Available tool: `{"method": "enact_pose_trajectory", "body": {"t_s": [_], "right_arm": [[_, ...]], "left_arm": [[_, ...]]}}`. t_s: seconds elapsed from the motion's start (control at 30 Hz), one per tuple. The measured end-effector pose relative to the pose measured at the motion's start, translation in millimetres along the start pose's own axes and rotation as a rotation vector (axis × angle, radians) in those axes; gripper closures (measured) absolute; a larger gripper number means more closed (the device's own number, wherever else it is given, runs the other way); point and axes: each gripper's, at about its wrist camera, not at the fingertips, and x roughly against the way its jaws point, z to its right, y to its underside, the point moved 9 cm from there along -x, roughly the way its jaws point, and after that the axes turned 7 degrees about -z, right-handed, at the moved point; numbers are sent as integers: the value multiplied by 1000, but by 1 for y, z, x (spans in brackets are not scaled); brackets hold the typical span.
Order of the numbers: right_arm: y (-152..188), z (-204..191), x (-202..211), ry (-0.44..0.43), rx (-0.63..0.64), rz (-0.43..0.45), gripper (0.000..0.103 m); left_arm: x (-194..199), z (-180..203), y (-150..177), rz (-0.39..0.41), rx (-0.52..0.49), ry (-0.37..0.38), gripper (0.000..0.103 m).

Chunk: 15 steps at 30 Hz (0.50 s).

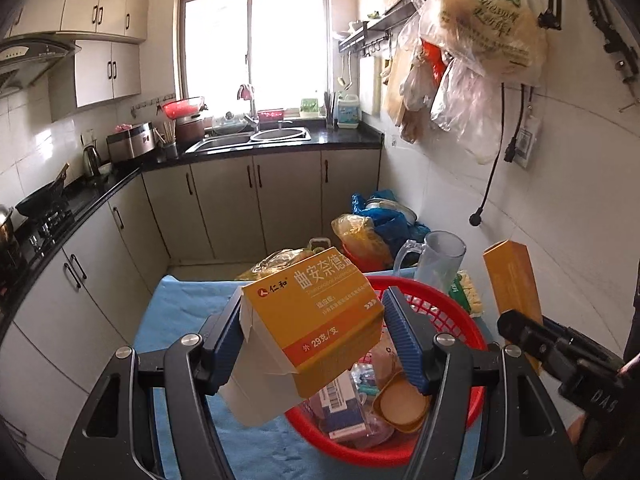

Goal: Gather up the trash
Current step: 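Open both tools to drop the orange boxes into the red basket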

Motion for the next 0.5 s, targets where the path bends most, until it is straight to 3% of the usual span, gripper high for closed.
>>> {"method": "enact_pose_trajectory", "body": {"t_s": [0.5], "right_arm": [[-13, 36, -47, -113, -177, -83, 47]], "left_arm": [[-48, 6, 12, -23, -25, -58, 37]]}}
